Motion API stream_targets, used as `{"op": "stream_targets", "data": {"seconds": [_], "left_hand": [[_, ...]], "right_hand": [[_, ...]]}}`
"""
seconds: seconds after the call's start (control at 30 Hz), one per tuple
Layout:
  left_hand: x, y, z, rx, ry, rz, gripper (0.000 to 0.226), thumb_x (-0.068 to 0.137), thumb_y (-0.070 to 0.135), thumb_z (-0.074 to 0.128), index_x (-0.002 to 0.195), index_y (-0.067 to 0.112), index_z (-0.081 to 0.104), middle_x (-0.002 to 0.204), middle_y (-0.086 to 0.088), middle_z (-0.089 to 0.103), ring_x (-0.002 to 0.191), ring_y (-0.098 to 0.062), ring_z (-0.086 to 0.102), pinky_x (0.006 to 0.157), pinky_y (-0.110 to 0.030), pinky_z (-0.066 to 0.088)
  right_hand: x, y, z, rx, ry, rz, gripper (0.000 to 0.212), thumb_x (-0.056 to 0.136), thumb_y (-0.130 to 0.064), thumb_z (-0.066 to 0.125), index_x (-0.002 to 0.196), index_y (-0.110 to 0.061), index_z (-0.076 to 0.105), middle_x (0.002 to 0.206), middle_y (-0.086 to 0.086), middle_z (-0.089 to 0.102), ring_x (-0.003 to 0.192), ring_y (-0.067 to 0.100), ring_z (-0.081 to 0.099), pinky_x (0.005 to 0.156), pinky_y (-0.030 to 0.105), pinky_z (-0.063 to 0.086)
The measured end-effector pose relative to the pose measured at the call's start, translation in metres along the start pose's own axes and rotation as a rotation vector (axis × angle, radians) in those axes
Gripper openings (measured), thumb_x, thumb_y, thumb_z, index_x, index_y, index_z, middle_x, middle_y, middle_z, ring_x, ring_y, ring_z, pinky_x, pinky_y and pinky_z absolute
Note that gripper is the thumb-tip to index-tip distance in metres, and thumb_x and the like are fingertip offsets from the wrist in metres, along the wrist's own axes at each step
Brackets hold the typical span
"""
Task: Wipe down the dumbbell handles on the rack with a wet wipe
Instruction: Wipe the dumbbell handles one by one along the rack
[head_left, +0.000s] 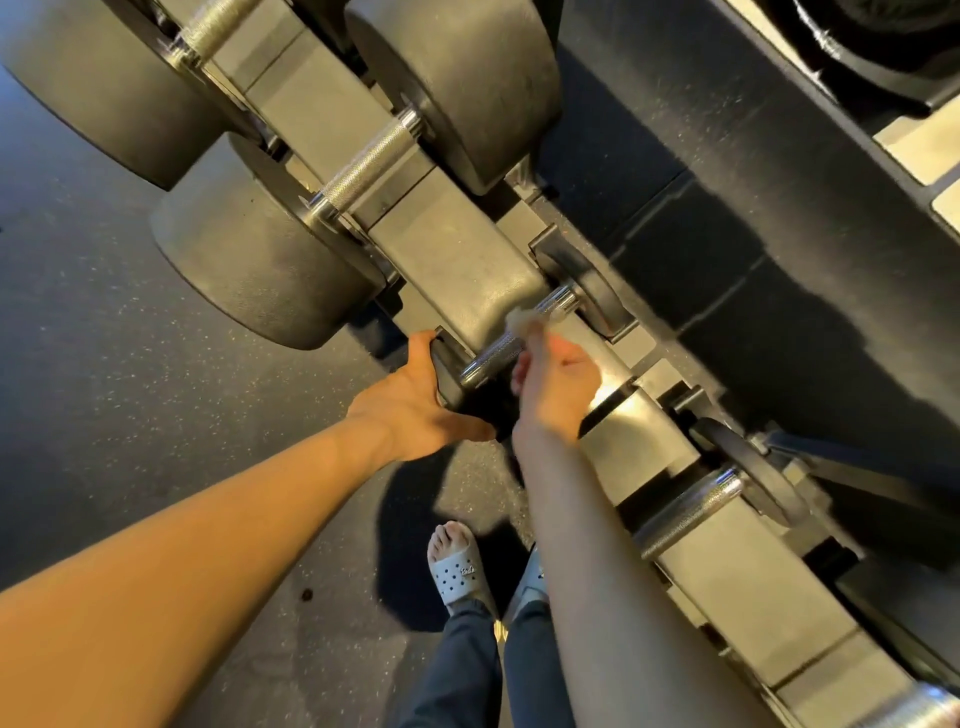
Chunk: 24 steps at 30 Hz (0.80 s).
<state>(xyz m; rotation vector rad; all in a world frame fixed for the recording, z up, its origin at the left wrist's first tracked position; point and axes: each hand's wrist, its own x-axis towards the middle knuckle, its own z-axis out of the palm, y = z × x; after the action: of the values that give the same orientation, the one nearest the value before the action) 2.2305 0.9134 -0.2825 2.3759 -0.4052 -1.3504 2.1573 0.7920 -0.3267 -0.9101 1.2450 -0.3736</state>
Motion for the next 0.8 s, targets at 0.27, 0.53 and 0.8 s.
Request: {"op": "stream_targets", "data": {"seconds": [0.27, 0.53, 0.8], "left_hand": [[-0.007, 0.012, -0.006, 0.286, 0.119, 0.001, 0.119, 0.044, 0.09, 0.065, 0.14, 0.028, 0.032, 0.114, -0.002, 0.064, 0.093, -0.023, 0.065, 0.081, -0.043, 0.06], [0.017, 0.079, 0.006, -0.239, 0.4, 0.294, 0.029, 0.105, 0.023, 0.055, 0.132, 0.021, 0.064, 0.125, 0.0, 0.066, 0.102, -0.004, 0.058, 0.089, -0.015, 0.046], [0.05, 0.096, 0.034, -0.249, 0.498, 0.255, 0.019, 0.102, 0.024, 0.059, 0.115, 0.016, 0.072, 0.11, -0.002, 0.069, 0.093, -0.008, 0.057, 0.086, -0.023, 0.043]], "right_hand": [[-0.009, -0.04, -0.011, -0.59, -0.067, -0.384, 0.023, 0.097, -0.018, 0.066, 0.075, -0.018, 0.068, 0.068, -0.007, 0.068, 0.065, 0.009, 0.066, 0.067, 0.032, 0.058], [0.003, -0.076, -0.009, -1.021, -0.118, -0.401, 0.029, 0.097, -0.002, 0.048, 0.104, -0.015, 0.072, 0.096, 0.004, 0.072, 0.089, 0.022, 0.069, 0.074, 0.035, 0.055], [0.018, -0.132, -0.028, -1.098, -0.103, -0.731, 0.017, 0.1, -0.017, 0.051, 0.092, -0.023, 0.065, 0.087, -0.005, 0.064, 0.077, 0.007, 0.06, 0.07, 0.027, 0.05]]}}
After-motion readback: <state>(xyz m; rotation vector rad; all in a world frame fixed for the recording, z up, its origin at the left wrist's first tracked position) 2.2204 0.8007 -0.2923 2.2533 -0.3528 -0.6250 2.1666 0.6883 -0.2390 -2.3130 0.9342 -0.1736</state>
